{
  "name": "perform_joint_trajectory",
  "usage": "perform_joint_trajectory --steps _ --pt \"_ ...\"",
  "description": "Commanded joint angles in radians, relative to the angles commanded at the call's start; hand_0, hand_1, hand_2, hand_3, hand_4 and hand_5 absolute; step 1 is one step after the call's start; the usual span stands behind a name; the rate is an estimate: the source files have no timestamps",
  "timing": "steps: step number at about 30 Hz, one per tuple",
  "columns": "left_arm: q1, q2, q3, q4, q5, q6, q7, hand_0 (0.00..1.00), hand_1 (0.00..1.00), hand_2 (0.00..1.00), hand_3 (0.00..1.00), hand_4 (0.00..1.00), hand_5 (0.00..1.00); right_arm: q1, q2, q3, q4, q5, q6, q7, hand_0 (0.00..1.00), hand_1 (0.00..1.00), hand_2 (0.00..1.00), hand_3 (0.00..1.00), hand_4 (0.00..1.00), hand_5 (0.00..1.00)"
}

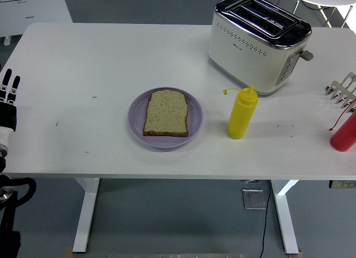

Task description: Pick up the cup,pour liquid into bread,place the cup on the desk

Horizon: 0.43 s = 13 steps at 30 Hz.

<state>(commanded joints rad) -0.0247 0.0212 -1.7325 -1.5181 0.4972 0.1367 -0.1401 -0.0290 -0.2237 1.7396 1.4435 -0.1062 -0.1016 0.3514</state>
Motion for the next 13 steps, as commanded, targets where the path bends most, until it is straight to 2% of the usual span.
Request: perform_joint_trajectory --steps 13 --pt "-0.008 -0.002 -0.002 0.001 0.000 0.000 0.000 0.806 0.781 0.805 0.772 0.477 0.998 0.002 -0.002 -0.001 -0.002 -0.002 0.004 -0.006 0.731 0.639 0.668 0.659 0.549 0.407"
